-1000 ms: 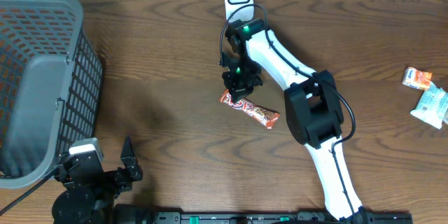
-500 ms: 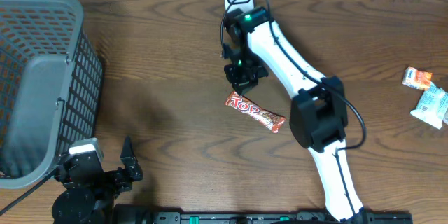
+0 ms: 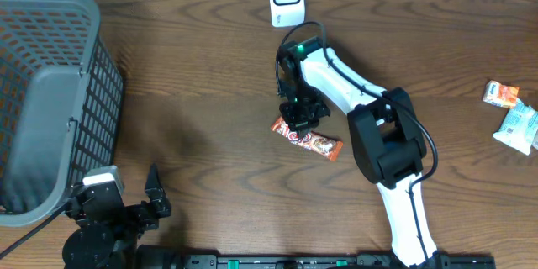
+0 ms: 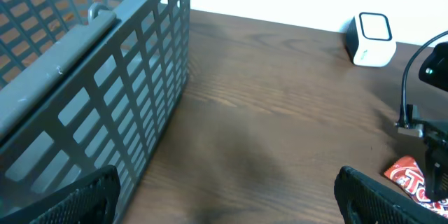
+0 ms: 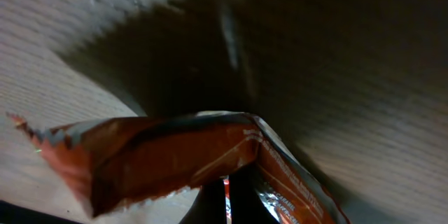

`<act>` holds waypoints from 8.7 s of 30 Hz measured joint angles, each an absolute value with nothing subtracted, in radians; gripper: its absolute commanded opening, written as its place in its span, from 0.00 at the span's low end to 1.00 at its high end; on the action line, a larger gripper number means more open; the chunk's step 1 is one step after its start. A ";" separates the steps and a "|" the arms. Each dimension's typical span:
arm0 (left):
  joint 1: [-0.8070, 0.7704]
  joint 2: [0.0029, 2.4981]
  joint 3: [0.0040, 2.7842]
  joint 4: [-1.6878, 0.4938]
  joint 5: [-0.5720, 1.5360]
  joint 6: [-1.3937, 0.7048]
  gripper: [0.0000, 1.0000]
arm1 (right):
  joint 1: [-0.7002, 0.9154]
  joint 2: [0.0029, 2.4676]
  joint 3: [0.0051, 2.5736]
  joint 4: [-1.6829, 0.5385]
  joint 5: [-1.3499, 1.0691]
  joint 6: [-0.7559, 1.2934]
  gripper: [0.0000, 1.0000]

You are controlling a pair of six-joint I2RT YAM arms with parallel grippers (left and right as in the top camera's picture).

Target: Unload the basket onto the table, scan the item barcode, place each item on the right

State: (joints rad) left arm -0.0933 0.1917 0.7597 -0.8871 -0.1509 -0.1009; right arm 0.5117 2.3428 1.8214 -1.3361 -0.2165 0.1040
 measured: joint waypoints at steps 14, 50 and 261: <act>-0.093 0.192 0.760 -0.887 -0.151 -0.101 0.98 | 0.498 2.351 2.152 -1.549 -0.207 0.114 0.01; -0.093 0.192 0.760 -0.887 -0.151 -0.101 0.98 | 0.473 2.357 2.067 -1.662 0.060 0.033 0.99; -0.093 0.192 0.760 -0.887 -0.151 -0.101 0.98 | 0.520 2.006 1.590 -1.382 0.066 0.371 0.99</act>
State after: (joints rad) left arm -0.0933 0.1917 0.7597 -0.8871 -0.1513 -0.1009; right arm 0.5198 2.0064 1.5898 -1.3819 0.0658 0.3706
